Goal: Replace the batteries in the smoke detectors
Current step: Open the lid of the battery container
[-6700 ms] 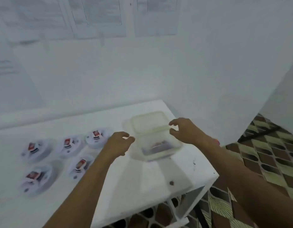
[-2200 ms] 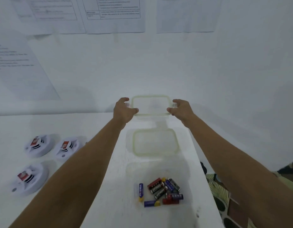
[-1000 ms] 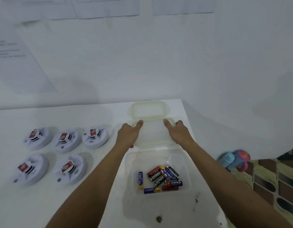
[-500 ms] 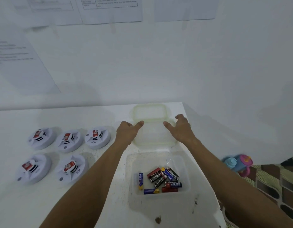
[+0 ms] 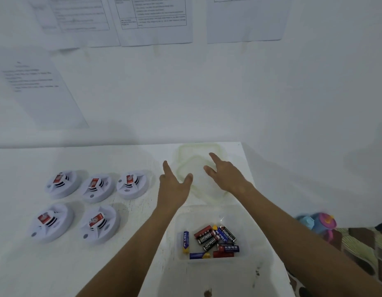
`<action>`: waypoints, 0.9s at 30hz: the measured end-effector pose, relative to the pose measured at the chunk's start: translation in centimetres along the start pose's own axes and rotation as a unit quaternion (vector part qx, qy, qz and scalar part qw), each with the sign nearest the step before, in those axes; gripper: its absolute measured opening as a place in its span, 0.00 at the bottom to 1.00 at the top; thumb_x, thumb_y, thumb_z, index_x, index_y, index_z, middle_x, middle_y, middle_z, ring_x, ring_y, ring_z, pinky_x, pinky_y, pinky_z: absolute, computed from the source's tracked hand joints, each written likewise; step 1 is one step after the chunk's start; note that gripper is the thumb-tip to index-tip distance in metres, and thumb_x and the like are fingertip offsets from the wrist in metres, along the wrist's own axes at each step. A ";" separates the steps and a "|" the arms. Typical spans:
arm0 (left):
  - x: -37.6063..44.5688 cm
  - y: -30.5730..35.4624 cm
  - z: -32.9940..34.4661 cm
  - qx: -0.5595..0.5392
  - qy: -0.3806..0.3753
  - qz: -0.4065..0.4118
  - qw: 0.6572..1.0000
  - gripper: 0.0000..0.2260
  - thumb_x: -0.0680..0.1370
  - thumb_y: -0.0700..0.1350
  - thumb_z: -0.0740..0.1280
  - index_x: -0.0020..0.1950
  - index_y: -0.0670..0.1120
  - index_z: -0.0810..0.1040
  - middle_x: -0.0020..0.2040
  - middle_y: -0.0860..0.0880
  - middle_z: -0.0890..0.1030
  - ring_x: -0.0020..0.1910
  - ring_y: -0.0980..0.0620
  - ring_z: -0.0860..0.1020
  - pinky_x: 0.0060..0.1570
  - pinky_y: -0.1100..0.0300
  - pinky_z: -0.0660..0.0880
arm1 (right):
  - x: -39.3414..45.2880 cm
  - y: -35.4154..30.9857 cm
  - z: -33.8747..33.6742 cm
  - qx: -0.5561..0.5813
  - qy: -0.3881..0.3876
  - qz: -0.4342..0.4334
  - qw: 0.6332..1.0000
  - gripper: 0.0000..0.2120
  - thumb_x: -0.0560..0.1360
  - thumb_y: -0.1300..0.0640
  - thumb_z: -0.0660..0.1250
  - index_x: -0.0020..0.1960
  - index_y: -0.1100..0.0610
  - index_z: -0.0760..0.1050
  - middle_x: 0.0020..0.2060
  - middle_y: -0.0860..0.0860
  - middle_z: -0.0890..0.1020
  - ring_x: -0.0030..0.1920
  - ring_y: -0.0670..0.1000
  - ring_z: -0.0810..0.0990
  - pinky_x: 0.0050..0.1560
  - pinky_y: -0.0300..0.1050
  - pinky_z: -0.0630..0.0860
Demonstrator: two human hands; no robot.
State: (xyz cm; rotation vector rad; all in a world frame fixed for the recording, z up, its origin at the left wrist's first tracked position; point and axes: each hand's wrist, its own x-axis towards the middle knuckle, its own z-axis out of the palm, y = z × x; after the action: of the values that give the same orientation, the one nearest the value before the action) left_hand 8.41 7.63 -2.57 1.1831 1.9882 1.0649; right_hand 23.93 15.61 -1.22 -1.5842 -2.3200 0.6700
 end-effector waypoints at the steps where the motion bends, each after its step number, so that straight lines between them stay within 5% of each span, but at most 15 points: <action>1: -0.3 0.1 0.3 0.008 -0.022 -0.013 1.000 0.40 0.77 0.59 0.64 0.79 0.52 0.41 0.70 0.40 0.70 0.63 0.42 0.74 0.59 0.56 0.71 | -0.1 -0.1 0.3 0.017 0.009 0.012 1.000 0.30 0.82 0.42 0.54 0.79 0.52 0.52 0.59 0.59 0.79 0.60 0.59 0.78 0.57 0.52 0.75; 6: -0.3 1.5 0.8 0.003 -0.068 -0.058 0.996 0.37 0.80 0.60 0.57 0.79 0.50 0.37 0.66 0.42 0.73 0.49 0.46 0.75 0.34 0.53 0.80 | -0.5 -0.9 1.2 0.148 -0.035 0.050 0.987 0.34 0.81 0.42 0.58 0.80 0.52 0.46 0.71 0.60 0.70 0.69 0.59 0.72 0.65 0.48 0.69; 9: 0.3 1.2 0.9 -0.015 -0.034 -0.061 0.997 0.36 0.80 0.60 0.57 0.78 0.48 0.40 0.66 0.39 0.73 0.51 0.45 0.75 0.41 0.49 0.81 | -0.6 -1.0 1.6 0.223 -0.045 0.063 0.972 0.38 0.79 0.42 0.61 0.79 0.51 0.42 0.76 0.59 0.61 0.73 0.58 0.65 0.70 0.51 0.66; 14: 0.2 0.9 1.6 -0.079 -0.015 -0.069 0.994 0.38 0.76 0.62 0.65 0.77 0.49 0.48 0.69 0.40 0.70 0.62 0.44 0.74 0.52 0.56 0.74 | -1.6 -0.4 1.9 0.296 -0.068 0.086 0.949 0.40 0.79 0.38 0.59 0.78 0.44 0.35 0.78 0.57 0.54 0.76 0.58 0.60 0.74 0.58 0.62; 21: 0.7 0.7 2.1 -0.087 -0.007 -0.101 0.991 0.31 0.73 0.61 0.69 0.65 0.48 0.57 0.53 0.46 0.72 0.50 0.47 0.74 0.47 0.57 0.69 | -1.8 -0.5 2.4 0.311 -0.042 0.106 0.944 0.40 0.79 0.41 0.62 0.78 0.46 0.37 0.75 0.59 0.63 0.71 0.59 0.68 0.70 0.54 0.68; 27: 1.2 0.3 2.2 -0.080 0.011 -0.109 0.991 0.31 0.70 0.63 0.71 0.62 0.48 0.61 0.55 0.45 0.74 0.52 0.46 0.76 0.46 0.56 0.73 | -2.1 -0.6 2.3 0.318 0.007 0.117 0.941 0.35 0.77 0.45 0.66 0.73 0.50 0.48 0.56 0.57 0.74 0.51 0.54 0.75 0.52 0.44 0.72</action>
State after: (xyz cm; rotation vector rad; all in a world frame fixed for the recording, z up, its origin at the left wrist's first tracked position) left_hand 9.75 9.57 -3.56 0.8523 1.9570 1.1049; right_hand 23.19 12.91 -2.76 -1.5250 -1.6487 1.2959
